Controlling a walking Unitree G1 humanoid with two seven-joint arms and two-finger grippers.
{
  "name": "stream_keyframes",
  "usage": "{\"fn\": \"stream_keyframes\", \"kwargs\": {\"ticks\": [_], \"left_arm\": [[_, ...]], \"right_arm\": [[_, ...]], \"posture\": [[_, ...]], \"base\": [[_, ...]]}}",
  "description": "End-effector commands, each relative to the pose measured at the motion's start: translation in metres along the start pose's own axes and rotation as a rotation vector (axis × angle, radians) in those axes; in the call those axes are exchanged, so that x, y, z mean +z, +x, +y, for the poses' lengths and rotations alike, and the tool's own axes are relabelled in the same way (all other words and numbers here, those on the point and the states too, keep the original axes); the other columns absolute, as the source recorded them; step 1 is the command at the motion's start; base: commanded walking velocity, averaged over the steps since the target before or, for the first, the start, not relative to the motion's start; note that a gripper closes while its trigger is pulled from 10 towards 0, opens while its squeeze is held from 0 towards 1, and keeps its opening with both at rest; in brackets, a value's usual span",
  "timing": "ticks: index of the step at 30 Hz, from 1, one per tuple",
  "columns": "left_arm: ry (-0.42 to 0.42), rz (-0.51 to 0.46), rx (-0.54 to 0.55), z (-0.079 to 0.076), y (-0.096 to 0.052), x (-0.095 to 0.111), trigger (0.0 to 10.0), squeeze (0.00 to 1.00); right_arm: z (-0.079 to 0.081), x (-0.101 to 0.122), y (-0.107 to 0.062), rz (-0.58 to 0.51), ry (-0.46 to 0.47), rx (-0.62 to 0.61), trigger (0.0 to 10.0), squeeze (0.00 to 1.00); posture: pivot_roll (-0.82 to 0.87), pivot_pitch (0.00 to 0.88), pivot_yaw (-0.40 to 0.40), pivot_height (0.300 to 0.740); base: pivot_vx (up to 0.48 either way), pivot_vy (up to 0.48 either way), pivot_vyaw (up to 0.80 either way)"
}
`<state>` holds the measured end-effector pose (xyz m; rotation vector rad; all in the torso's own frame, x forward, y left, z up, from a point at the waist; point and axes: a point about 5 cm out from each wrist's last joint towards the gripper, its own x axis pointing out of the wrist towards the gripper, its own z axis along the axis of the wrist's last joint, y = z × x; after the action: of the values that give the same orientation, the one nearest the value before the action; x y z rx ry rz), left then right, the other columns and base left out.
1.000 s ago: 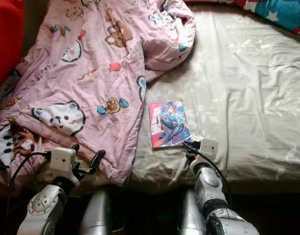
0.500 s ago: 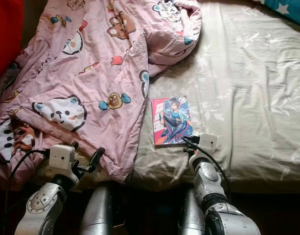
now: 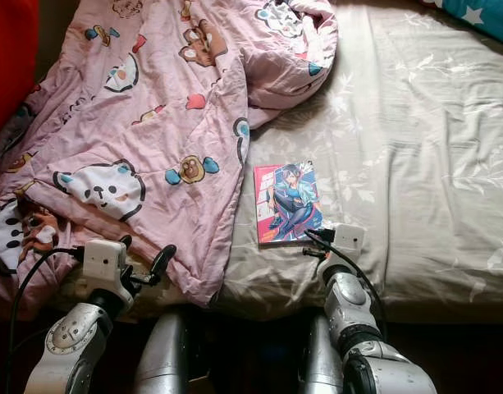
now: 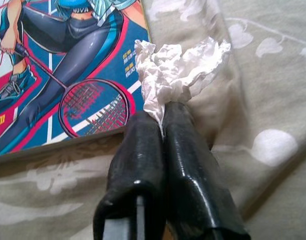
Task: Clean up the room
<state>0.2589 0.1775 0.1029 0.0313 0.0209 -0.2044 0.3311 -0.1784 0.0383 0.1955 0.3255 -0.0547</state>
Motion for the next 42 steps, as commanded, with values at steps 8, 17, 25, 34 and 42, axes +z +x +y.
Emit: {"fn": "stream_keyframes", "kwargs": {"ticks": [8,17,25,34,42], "left_arm": [[-0.002,0.053,0.039,0.012,-0.003,-0.015,10.0,0.0],[-0.023,0.065,0.084,0.02,0.004,-0.027,10.0,0.0],[-0.037,0.095,0.151,0.032,0.003,-0.041,10.0,0.0],[-0.136,0.246,0.347,0.06,-0.02,-0.088,10.0,0.0],[-0.193,0.337,0.413,0.065,-0.033,-0.109,10.0,0.0]], "right_arm": [[-0.001,-0.016,-0.005,0.054,0.001,-0.014,0.0,0.0],[-0.02,-0.009,-0.008,-0.028,0.033,-0.122,0.0,0.0],[-0.03,-0.009,-0.015,-0.097,0.028,-0.144,0.0,0.0],[-0.033,0.0,-0.024,-0.229,-0.066,-0.037,10.0,0.0],[-0.029,0.003,-0.027,-0.269,-0.077,0.001,10.0,0.0]], "posture": [[0.12,0.22,0.069,0.603],[0.1,0.126,0.036,0.603],[0.07,0.055,0.007,0.603],[0.02,0.008,-0.002,0.603],[-0.01,0.0,-0.001,0.603]], "base": [[0.0,0.0,0.0],[0.0,0.0,0.0],[0.0,0.0,0.0],[0.0,0.0,0.0],[0.0,0.0,0.0]]}}
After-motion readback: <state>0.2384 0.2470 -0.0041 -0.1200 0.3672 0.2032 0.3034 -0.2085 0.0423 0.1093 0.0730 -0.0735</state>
